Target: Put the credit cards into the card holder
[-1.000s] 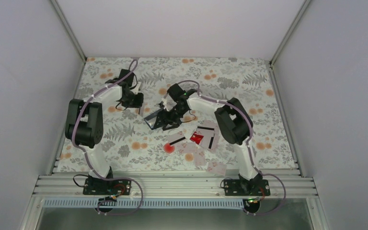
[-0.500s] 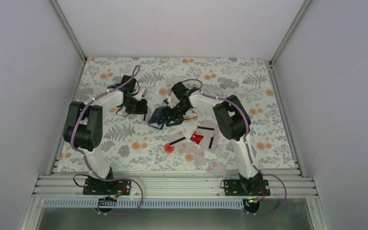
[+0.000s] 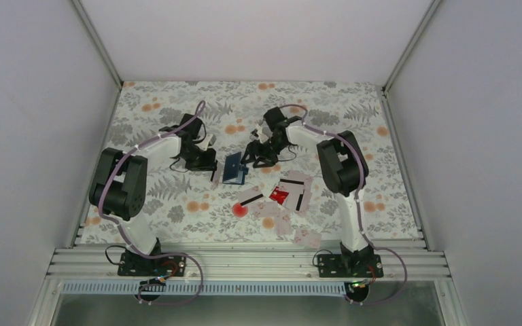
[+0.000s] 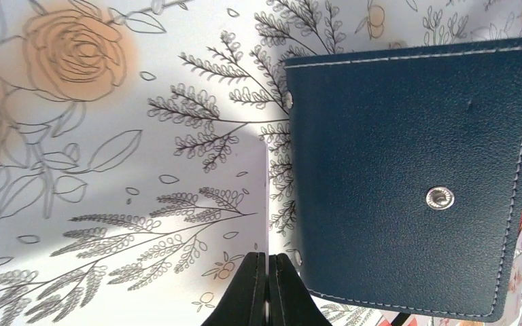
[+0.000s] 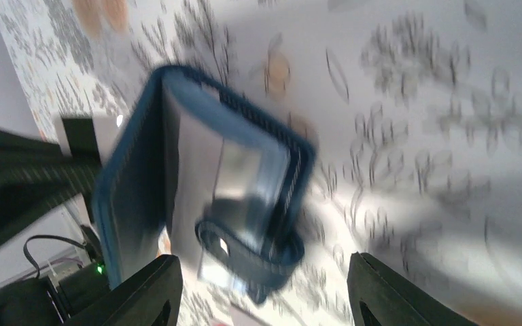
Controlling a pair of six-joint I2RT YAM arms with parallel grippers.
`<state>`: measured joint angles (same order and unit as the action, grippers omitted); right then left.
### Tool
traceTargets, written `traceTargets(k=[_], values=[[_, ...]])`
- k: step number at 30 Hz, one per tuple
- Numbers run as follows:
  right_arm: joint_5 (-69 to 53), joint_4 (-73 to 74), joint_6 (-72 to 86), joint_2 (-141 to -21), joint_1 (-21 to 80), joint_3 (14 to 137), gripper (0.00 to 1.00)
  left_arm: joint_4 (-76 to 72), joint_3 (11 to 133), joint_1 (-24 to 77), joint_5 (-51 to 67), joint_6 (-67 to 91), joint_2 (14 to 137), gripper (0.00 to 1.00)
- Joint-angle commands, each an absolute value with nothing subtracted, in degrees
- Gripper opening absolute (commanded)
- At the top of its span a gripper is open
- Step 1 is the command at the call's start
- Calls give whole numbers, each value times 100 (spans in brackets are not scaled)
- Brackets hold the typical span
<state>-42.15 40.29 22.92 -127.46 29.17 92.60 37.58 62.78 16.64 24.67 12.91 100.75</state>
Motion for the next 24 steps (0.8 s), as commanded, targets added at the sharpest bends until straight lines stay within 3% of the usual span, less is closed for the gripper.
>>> traceTargets(k=[1,8,24], values=[[-4187,4114,2191,-11866,2955,8632,63,3857,6378,1643,2169,1499,9797,2],[-5222,2797,3130,-10997,2972,7609,64,3694,6277,1638,2103,1486,9773,2],[-4980,2229,3934,-11758,3444,7756,66,3477,6139,1636,2299,1354,9942,2]])
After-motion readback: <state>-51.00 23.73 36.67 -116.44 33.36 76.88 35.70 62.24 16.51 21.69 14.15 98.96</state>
